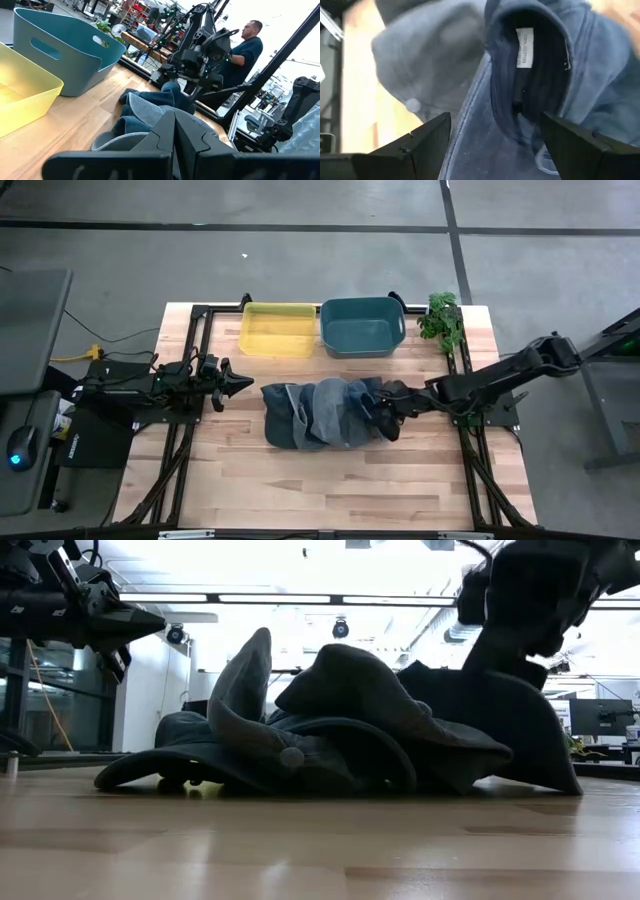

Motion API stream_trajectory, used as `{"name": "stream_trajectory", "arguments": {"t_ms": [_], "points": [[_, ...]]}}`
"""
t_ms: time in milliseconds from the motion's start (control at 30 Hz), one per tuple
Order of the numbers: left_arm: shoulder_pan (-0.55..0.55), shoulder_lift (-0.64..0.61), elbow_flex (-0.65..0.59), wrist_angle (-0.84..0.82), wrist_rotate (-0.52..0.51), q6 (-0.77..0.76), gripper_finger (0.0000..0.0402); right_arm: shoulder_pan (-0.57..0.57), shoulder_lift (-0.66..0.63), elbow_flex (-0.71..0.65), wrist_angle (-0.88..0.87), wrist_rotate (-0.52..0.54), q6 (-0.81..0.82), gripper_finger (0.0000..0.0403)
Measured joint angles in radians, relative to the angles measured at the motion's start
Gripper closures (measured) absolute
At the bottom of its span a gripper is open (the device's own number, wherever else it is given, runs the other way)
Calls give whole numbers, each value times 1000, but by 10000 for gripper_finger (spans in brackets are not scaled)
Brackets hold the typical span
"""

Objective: Pick & Place hat
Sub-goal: Put the right blue cap into the blue bin

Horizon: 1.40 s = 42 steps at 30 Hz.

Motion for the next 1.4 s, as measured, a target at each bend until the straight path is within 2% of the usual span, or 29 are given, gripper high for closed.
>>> {"name": "stream_trajectory", "arguments": {"t_ms": [333,467,933,1233,1300,1400], "points": [[0,0,0,0,0,0,401,0,87,0,33,-3,154,106],[0,0,0,0,0,0,401,0,88,0,32,-5,169,122],[0,0,0,0,0,0,401,0,87,0,-7,-103,206,258],[0,0,0,0,0,0,401,-1,85,1,-15,-186,200,382],[0,0,0,0,0,0,401,-1,85,2,-15,-195,195,392],[0,0,0,0,0,0,401,-1,85,2,-15,-196,199,386]]}}
